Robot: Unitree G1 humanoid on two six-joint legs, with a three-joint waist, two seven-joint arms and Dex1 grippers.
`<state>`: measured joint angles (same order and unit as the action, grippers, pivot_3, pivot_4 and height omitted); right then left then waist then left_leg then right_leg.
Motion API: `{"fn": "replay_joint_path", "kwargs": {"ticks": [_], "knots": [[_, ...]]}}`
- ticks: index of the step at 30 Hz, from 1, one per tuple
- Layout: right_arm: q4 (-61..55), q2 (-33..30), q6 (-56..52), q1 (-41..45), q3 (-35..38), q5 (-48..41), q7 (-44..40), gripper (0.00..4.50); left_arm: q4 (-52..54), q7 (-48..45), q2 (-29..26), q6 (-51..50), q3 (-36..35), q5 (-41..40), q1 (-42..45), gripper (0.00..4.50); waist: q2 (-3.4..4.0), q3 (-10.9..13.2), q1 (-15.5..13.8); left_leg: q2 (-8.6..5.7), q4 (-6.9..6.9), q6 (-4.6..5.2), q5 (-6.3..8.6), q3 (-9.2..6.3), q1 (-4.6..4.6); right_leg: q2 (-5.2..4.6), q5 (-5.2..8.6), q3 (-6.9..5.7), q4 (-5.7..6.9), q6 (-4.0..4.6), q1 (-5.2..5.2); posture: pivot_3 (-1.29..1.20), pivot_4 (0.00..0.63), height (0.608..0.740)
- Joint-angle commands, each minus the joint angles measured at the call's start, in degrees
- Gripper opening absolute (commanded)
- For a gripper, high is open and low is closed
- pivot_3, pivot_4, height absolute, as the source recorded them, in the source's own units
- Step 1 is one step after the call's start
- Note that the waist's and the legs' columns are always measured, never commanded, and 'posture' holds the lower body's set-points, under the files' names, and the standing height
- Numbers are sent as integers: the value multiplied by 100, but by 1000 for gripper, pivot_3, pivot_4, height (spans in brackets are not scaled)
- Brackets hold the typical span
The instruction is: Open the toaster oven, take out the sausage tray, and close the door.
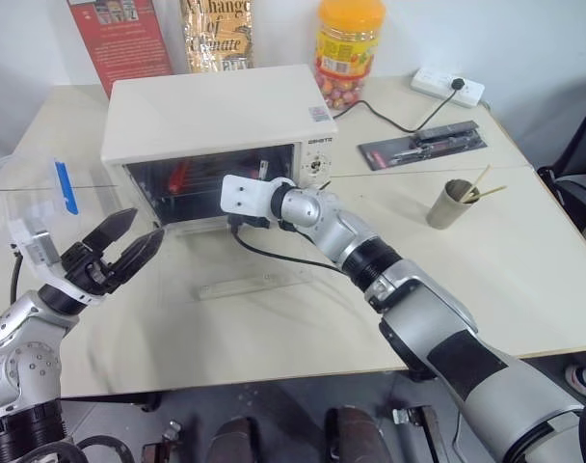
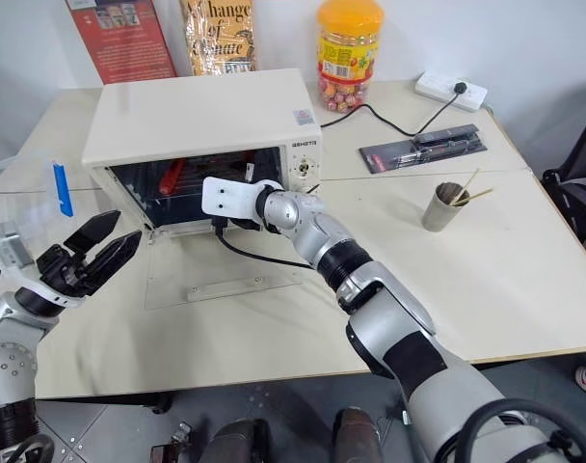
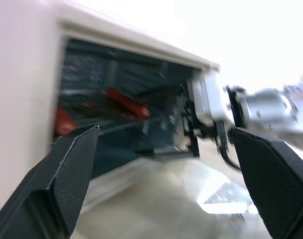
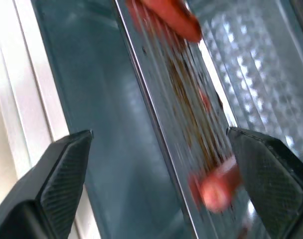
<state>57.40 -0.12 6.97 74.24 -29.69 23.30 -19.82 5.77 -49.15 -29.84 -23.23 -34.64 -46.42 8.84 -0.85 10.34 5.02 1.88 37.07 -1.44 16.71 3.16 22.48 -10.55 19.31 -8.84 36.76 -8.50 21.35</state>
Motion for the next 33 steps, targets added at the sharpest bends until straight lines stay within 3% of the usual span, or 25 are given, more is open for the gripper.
{"fn": "replay_joint_path", "kwargs": {"ticks": [1, 4, 7, 10, 21, 33], "knots": [[414, 169, 431, 380, -72, 295, 406, 4500, 351, 208, 30, 93, -141, -216, -119, 4479, 0, 0, -21, 0, 0, 0, 0, 0, 0, 0, 0, 1, 0, 0, 0, 0, 150, 740], [695, 251, 577, 482, -145, 480, 523, 3694, 393, 267, 44, 119, -56, -219, -182, 4500, 0, 0, -22, -2, 2, 0, 0, -1, 0, 0, 0, 6, 0, 0, -2, 0, 150, 740], [820, 296, 550, 515, -123, 579, 633, 3694, 364, 312, 69, 142, 25, -224, -109, 4500, 0, 0, -20, -1, 1, 0, 0, -2, 0, 2, 0, 6, 0, 0, -2, 0, 150, 740], [803, 266, 551, 524, -124, 706, 757, 2998, 300, 291, 41, 107, 128, -238, -25, 4500, 0, 0, -17, -1, 1, 0, 0, 1, 0, 2, 0, 8, 0, 0, -1, 0, 150, 740], [609, 185, 452, 298, -295, 1238, 1159, 2998, -195, 138, -13, 90, 503, -176, 601, 4500, 0, 0, -10, -2, -4, -2, -1, 0, -1, 3, 0, 8, 0, 0, 0, 0, 150, 740], [776, 111, 251, 305, -231, 1323, 1242, 2998, -302, 148, 7, 154, 692, -108, 738, 4500, 0, 0, -9, -2, -4, -2, -1, 1, 0, 3, 0, 9, -1, 0, 1, 0, 150, 740]]}}
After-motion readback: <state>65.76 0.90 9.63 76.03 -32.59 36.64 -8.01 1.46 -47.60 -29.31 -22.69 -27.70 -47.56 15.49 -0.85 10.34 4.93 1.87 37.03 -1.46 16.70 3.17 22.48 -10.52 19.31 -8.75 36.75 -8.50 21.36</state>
